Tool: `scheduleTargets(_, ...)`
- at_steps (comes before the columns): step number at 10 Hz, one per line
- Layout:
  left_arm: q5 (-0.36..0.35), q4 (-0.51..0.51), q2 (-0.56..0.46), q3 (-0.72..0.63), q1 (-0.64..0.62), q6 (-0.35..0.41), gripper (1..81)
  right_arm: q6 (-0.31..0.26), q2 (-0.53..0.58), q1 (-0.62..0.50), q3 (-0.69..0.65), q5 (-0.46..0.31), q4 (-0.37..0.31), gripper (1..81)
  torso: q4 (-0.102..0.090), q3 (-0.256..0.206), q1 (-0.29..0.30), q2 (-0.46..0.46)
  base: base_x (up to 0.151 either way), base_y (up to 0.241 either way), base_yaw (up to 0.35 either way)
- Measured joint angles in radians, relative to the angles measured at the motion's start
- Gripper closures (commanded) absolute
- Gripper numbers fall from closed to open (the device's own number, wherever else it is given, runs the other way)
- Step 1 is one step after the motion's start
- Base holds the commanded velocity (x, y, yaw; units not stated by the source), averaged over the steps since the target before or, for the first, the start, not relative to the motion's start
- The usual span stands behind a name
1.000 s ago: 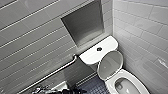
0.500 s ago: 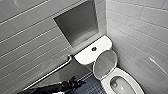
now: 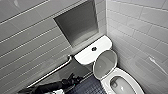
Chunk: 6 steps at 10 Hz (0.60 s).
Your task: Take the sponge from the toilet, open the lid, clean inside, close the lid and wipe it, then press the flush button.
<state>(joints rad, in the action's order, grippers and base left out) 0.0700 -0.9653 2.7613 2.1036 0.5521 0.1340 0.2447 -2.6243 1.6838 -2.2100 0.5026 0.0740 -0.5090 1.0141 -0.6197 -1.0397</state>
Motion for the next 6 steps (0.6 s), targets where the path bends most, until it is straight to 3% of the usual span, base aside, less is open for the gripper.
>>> scheduleTargets(6,-0.004,-0.029,0.128,0.135,-0.056,-0.018,1.0,-0.001,-0.074,0.0,-0.073,0.006,0.001,81.1,0.0,0.0,0.0,0.0,0.0,0.0,0.0)
